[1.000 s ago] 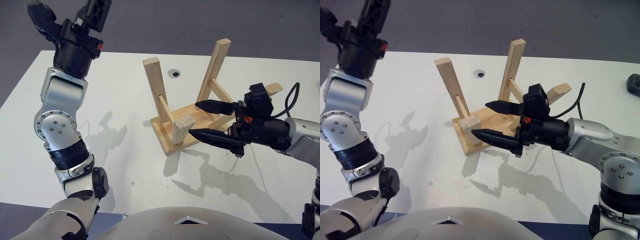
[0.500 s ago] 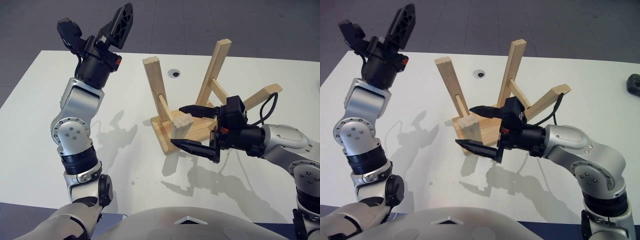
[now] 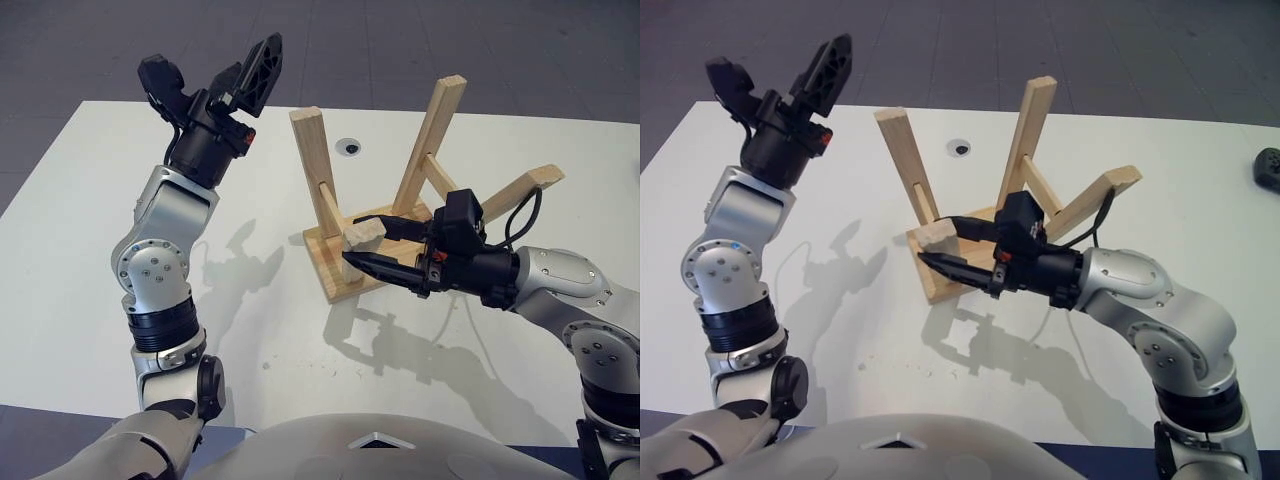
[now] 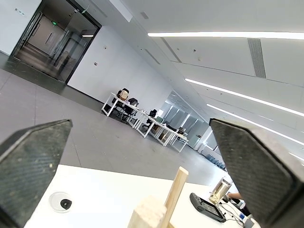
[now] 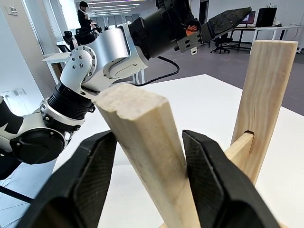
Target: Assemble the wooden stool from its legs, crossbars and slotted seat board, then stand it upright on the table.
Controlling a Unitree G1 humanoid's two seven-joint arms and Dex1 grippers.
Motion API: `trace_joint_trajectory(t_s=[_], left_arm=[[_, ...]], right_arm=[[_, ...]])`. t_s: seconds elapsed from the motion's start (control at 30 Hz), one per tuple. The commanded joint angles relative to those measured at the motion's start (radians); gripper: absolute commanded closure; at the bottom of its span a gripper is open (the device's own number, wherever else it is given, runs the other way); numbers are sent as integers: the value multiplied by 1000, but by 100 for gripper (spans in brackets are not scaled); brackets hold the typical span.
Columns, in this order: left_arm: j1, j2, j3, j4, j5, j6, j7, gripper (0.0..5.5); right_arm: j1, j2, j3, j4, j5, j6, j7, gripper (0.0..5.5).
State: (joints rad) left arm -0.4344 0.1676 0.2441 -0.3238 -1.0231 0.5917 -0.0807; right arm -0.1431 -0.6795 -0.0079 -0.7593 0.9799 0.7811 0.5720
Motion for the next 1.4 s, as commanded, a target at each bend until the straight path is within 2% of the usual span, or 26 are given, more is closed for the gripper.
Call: trace_joint_trajectory(t_s=[0.03,0.27,0.4,0.57,0.6,0.67,0.77,0.83,0.93,1.03,1.13,1.3,1.4], left_arm=[[9,4,-14,19,23,1,-17,10],[14,2,-30,26,49,1,-27,10],[18,1,-36,31,63,4,-37,10],[25,4,-38,49,72,5,-52,10],[25,5,-38,55,75,5,-55,10],[32,7,-33,59,80,3,-57,10],[38,9,-29,65,83,2,-62,10],[39,8,-27,69,85,4,-65,10],[43,9,-21,67,82,8,-70,10],[50,10,-2,63,70,6,-64,10],[51,9,12,65,62,7,-62,10],[48,6,15,68,68,11,-61,10],[59,8,19,59,69,9,-59,10]], right_arm=[[3,4,2,15,-25,-9,-4,325],[52,-88,20,68,-181,-116,162,343],[58,-186,-6,186,-270,-246,362,363],[-18,-291,-24,316,-300,-314,551,373],[-38,-305,-19,348,-329,-339,570,338],[-98,-303,-10,410,-358,-353,582,318],[-146,-290,-37,431,-294,-265,578,275],[-161,-280,-89,425,-171,-147,551,240],[-208,-214,-226,468,67,13,394,189],[-268,-92,-361,521,215,21,110,142],[-287,-10,-444,522,255,-26,-91,93],[-229,62,-460,521,-26,-190,-324,15],[-92,116,-440,511,-305,-354,-440,15]])
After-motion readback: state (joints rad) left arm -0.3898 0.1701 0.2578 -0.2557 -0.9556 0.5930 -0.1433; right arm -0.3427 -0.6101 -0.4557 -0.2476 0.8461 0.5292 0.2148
